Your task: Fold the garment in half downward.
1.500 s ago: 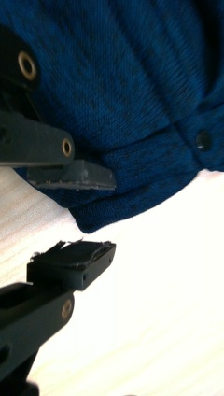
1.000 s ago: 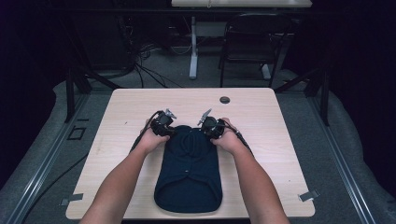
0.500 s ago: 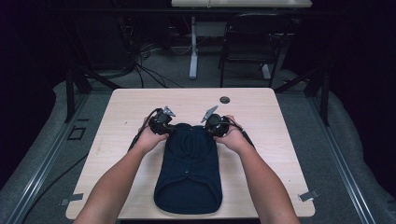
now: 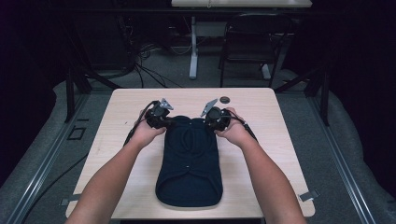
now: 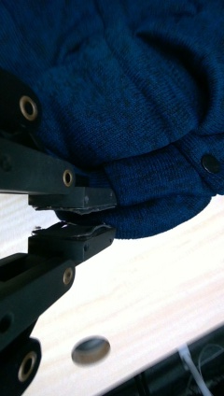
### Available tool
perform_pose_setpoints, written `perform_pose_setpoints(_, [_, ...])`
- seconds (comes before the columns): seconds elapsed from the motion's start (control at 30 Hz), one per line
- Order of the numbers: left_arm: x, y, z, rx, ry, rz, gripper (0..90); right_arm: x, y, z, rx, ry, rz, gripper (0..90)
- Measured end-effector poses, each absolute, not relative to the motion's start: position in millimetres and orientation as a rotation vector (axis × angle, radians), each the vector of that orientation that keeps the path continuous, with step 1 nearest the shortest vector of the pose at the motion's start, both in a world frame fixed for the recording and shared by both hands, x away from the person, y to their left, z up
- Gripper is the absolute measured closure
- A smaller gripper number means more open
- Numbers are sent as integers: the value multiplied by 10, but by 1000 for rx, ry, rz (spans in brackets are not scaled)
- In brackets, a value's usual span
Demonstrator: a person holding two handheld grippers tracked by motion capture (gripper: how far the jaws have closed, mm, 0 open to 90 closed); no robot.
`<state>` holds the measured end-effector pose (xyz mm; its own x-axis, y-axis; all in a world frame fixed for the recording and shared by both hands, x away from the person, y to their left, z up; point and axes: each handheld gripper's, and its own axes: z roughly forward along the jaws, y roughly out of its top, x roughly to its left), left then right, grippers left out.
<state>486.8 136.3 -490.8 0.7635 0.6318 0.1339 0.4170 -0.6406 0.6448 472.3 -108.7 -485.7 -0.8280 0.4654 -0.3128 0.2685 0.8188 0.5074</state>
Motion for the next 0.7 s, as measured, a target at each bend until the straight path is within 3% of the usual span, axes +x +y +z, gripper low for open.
perform_pose_setpoints(0.47, [4883,1397,-4253,2318,714,616,803,4754,-1058,-4217,456,2464,624,809])
perform_pose_setpoints(0.7, [4831,1366,-3979,2241,719,817,809,4728,-999,-3951,421,2323,626,813])
